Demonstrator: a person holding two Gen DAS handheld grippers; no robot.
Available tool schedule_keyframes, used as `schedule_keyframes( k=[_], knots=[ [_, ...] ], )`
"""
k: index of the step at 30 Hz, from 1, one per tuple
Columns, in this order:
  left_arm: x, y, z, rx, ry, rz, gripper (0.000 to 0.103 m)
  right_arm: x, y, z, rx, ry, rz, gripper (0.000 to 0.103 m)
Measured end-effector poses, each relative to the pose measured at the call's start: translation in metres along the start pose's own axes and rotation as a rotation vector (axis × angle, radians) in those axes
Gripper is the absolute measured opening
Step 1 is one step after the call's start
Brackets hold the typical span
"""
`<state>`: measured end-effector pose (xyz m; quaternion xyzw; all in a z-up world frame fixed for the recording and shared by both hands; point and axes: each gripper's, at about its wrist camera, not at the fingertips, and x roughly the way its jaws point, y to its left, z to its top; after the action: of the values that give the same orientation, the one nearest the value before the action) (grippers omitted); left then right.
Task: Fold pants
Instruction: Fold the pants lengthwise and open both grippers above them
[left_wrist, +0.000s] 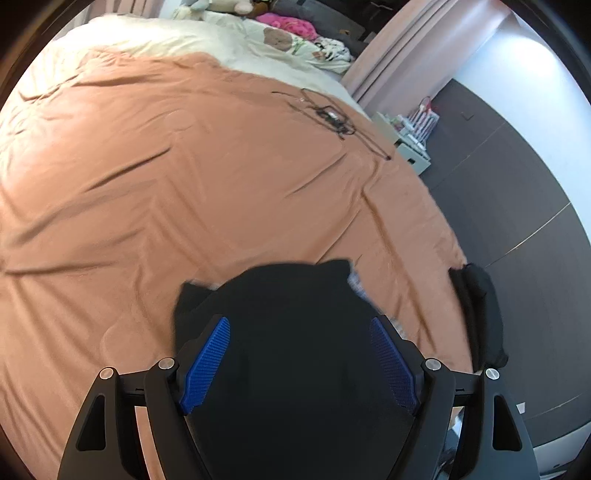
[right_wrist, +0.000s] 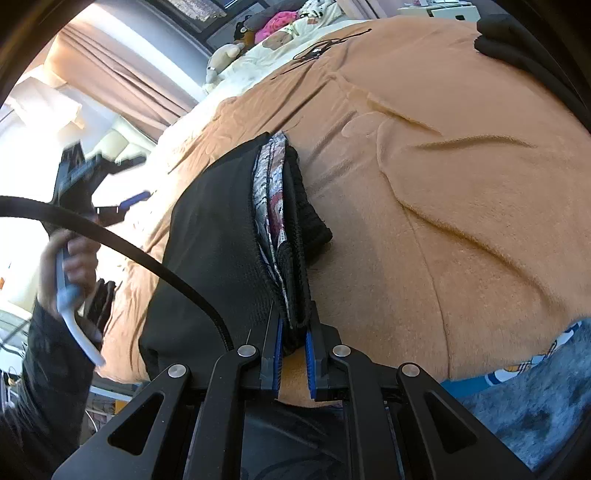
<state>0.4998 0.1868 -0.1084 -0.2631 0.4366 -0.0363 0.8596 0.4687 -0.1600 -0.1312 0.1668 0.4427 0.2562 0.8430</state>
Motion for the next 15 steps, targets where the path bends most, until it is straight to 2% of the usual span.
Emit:
schedule_keyframes(
  k=[3, 5, 8, 15],
  knots=[
    [-0.008, 0.013, -0.017, -0.019, 0.015, 0.009, 0.080, 0.000, -0.003, -0.003, 0.025, 0.028, -0.015, 0.008],
    [-0.013, 0.019, -0.028, -0.018, 0.022, 0.020, 0.080, -0.003, -0.008, -0.003, 0.051, 0.033, -0.012, 0.012],
    [-0.021, 0.024, -0.045, -0.016, 0.028, 0.035, 0.080, -0.016, -0.008, 0.000, 0.035, 0.002, -0.043, 0.020],
    [-0.036, 0.034, -0.071, -0.032, 0.018, 0.045, 0.080, -0.032, 0.005, 0.026, -0.042, -0.047, -0.058, 0.023]
  ],
)
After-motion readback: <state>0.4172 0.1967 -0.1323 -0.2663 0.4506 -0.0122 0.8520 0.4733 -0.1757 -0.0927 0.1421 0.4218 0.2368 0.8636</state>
